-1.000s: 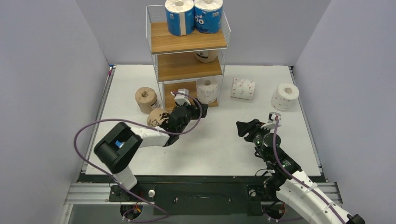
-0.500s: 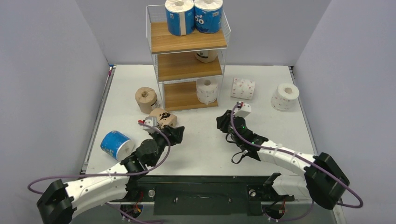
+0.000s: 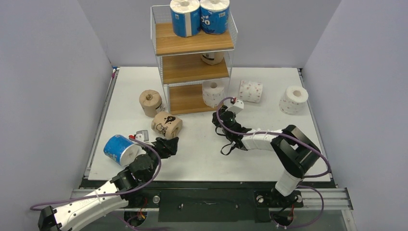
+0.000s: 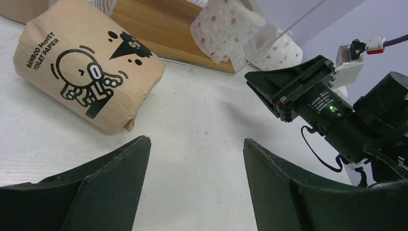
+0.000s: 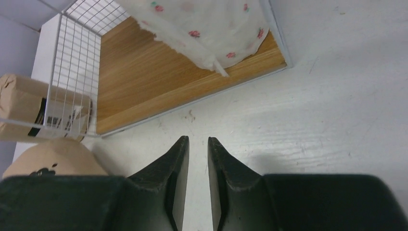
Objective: Place and organize the paper towels onto the shelf
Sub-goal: Move the paper towel to the center of the board.
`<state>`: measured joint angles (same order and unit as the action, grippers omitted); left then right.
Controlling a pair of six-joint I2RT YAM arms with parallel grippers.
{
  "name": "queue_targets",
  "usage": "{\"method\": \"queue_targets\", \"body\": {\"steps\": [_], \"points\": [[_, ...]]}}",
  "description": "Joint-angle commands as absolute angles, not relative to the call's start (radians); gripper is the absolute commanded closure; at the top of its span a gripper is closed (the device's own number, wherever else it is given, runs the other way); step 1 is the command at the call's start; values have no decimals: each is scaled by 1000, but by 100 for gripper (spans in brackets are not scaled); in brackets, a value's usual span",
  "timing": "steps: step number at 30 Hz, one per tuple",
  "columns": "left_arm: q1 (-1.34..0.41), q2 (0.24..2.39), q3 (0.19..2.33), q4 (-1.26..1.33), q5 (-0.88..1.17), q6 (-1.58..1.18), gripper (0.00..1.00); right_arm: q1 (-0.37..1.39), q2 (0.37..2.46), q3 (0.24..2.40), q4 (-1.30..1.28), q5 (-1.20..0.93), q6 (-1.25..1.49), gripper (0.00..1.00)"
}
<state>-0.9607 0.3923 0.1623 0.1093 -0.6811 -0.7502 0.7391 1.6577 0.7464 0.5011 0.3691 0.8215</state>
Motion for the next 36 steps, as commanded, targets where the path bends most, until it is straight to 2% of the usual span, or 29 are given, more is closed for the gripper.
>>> {"method": "queue_targets", "body": {"steps": [1,6,15,36], "points": [[-965,361,156,63,-703,-779,31,708,1731,809,650,403,856,85],[-963,349,152,55,-711,-775,31,690,1800,874,666,447,825,100],[-963,338,158,65,-728,-729,31,660,1943,1024,617,473,867,100],[-963,317,146,58,-729,-728,30,662,2084,1203,505,542,974,100]]}}
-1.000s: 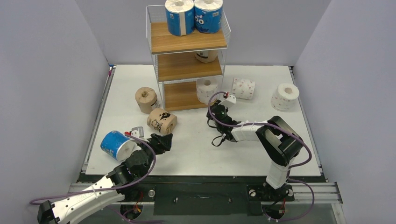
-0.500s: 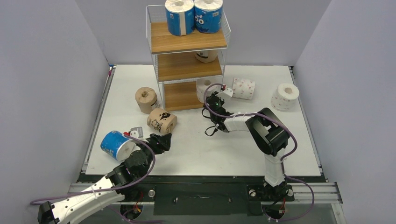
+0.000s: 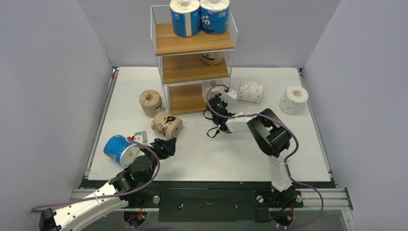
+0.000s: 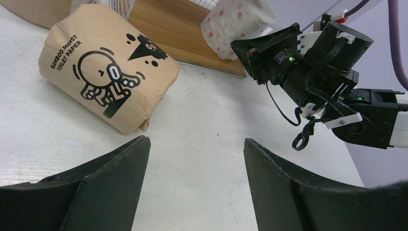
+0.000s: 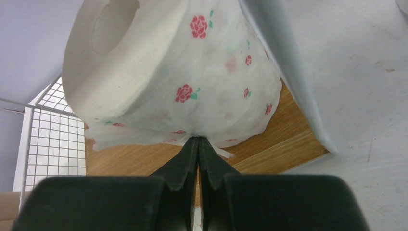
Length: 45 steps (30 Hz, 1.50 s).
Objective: Place and organize the paper towels onto the shelf
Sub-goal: Move the paper towel to the center of the board.
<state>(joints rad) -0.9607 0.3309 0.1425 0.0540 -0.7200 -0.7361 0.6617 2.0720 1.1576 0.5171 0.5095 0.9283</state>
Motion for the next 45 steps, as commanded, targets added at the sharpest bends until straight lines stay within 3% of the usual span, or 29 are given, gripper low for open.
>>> {"method": "queue_targets", "body": {"steps": [1,15,24,26,31,35,39,42,44,45], "points": [[-964,317,147,57,-729,-727,30,662,2086,1212,494,544,983,100],[-963,299,140,47,-727,-732,30,659,2112,1293,435,556,1009,100],[-963,303,145,55,-727,-722,30,683,1934,1126,494,531,927,100],[-963,307,150,58,-727,-713,30,689,1854,1066,475,498,914,95],[-963,311,163,59,-731,-698,28,692,1593,980,264,357,855,66],[-963,330,168,71,-730,-701,25,685,1468,1002,-94,405,693,61],[-962,377,193,53,-720,-739,20,602,1331,917,-139,399,695,55],[-962,425,217,39,-691,-771,15,471,1205,823,-112,360,765,39],[-962,454,227,38,-664,-791,3,387,1164,808,-100,262,786,28],[-961,463,229,39,-650,-805,2,340,1157,807,-91,246,796,25]]}}
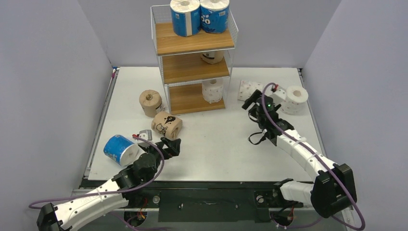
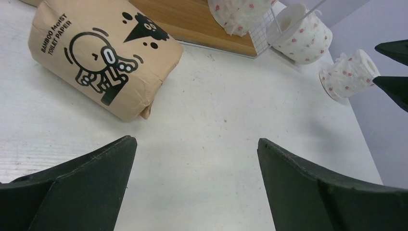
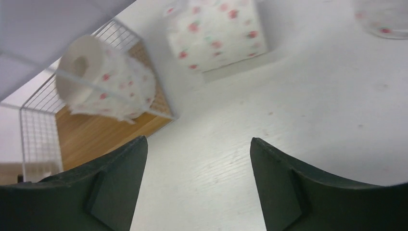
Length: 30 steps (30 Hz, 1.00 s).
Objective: Place and organize the paper towels onto the shelf
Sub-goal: Move the paper towel to the center of the board.
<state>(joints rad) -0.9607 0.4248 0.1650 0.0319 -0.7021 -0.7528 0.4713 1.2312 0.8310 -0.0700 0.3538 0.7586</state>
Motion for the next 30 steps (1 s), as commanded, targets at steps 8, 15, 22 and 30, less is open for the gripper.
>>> {"method": "queue_targets", "body": {"steps": [8,15,22,30], "points": [[-959,543,278,-16,-654,-903,4,146,1317,846,89,123,915,19],[-957,543,284,-69,-653,-908,4,94,1513,968,141,167,877,20],[-957,530,284,-85,-662,-908,4,59,1673,1066,202,85,855,23],[-957,525,280,-97,-675,-917,4,41,1774,1119,262,-4,870,24]]}}
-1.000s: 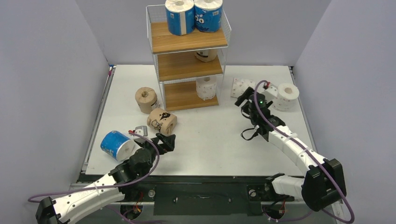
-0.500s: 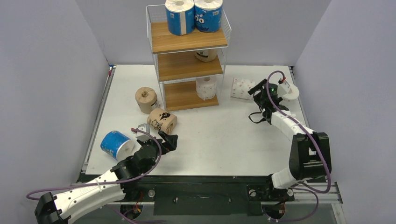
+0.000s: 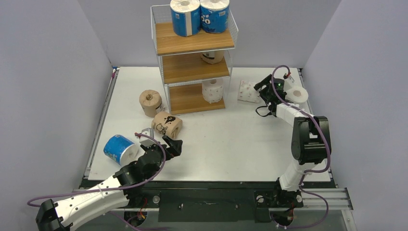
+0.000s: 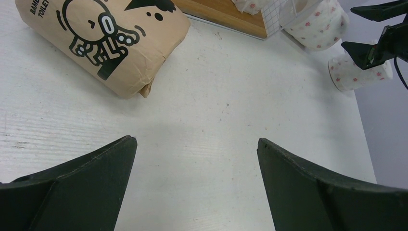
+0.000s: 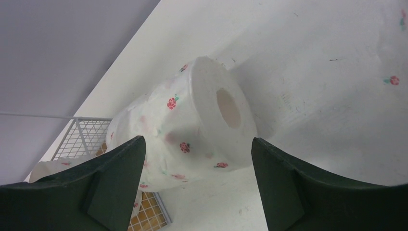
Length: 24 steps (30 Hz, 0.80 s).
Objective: Place and organize the paper towels onto the shelf
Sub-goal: Move the paper towel to the center of the board.
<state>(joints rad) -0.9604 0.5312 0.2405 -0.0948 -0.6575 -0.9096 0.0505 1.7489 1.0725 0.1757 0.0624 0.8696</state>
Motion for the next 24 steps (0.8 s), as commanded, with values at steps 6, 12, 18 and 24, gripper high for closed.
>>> {"method": "queue_targets", "body": {"steps": [6,12,18,24], "points": [[-957,535,279,-89,-663,-921,4,49,1810,1111,327,-88,898,28],[-957,533,274,-90,-650,-940,4,84,1747,1019,363,-82,911,29],[-957,534,268,-85,-634,-947,4,110,1639,926,346,-42,878,28],[-958,536,267,-82,-625,-947,4,64,1611,929,316,-18,871,26]]}}
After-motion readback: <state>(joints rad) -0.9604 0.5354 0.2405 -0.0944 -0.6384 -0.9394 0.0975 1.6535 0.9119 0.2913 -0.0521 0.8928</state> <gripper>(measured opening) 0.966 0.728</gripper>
